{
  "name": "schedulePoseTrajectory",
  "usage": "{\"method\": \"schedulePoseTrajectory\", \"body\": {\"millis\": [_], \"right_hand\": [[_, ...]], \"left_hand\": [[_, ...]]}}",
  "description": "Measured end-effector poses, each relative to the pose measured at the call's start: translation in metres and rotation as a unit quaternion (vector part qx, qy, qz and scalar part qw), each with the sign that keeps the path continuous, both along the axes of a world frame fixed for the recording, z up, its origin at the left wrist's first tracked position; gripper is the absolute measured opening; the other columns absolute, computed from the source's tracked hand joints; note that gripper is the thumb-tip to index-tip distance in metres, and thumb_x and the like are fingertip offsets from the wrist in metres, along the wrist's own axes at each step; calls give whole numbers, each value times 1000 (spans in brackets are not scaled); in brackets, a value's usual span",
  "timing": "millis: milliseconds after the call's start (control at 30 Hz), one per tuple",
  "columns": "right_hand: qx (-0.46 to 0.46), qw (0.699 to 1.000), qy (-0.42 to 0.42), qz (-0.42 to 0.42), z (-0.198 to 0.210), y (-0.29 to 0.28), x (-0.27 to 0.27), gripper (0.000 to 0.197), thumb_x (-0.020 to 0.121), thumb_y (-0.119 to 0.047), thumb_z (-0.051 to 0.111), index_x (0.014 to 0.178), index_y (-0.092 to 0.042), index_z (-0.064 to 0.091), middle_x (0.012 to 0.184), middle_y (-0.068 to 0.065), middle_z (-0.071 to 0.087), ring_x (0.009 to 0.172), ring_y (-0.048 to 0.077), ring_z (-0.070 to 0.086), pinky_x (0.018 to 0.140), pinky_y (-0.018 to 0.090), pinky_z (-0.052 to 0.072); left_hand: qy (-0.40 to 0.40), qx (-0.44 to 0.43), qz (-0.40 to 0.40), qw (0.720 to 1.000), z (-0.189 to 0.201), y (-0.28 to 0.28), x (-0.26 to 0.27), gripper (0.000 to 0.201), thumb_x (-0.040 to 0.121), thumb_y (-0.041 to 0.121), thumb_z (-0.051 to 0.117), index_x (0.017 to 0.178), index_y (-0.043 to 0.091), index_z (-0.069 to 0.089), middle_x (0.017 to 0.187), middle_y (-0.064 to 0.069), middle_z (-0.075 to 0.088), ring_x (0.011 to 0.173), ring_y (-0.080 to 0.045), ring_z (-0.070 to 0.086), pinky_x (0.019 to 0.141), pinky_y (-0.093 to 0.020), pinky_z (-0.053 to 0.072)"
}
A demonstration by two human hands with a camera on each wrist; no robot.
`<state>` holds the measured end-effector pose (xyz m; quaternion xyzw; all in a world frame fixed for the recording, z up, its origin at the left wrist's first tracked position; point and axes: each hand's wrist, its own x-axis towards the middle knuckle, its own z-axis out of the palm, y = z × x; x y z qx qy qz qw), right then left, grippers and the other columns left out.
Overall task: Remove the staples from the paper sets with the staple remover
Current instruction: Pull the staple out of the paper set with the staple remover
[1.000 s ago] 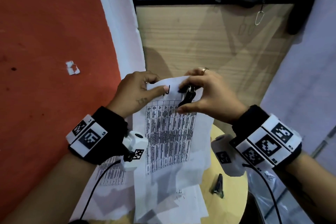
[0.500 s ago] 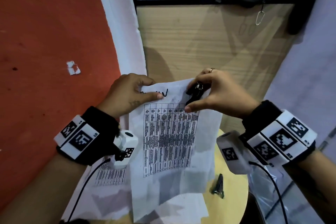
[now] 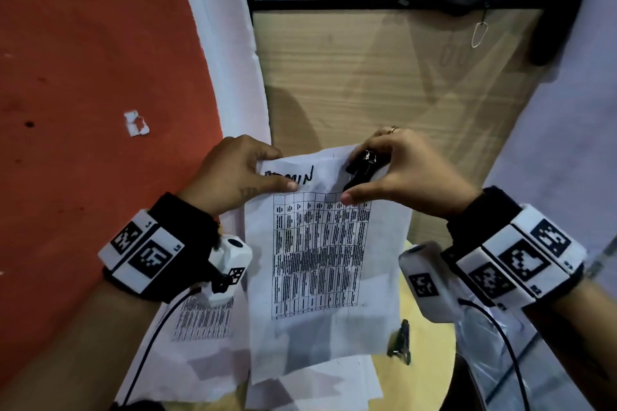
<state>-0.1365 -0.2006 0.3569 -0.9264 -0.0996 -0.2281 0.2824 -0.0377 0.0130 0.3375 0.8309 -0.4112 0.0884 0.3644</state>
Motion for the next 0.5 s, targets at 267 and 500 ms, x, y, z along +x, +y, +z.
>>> {"method": "schedulePoseTrajectory", "body": {"millis": [267,500], "right_hand": [[2,1000,-14,9,1,2,-2,50,45,-45,83,83,-14,73,83,6,65,78,20,63,78,43,50],[9,995,-102,-7,-10,4,-3,46,49,-29,90,88,-10,73,101,8,56,89,20,56,82,40,48]], "left_hand": [[-33,19,2,999,9,-8,-9,52,62,70,60,80,21,67,71,-1,70,76,-25,67,71,-47,52],[-11,-16,-15,1000,9,-13,-12,47,70,57,58,81,14,73,74,-5,72,77,-30,67,71,-50,52]]}}
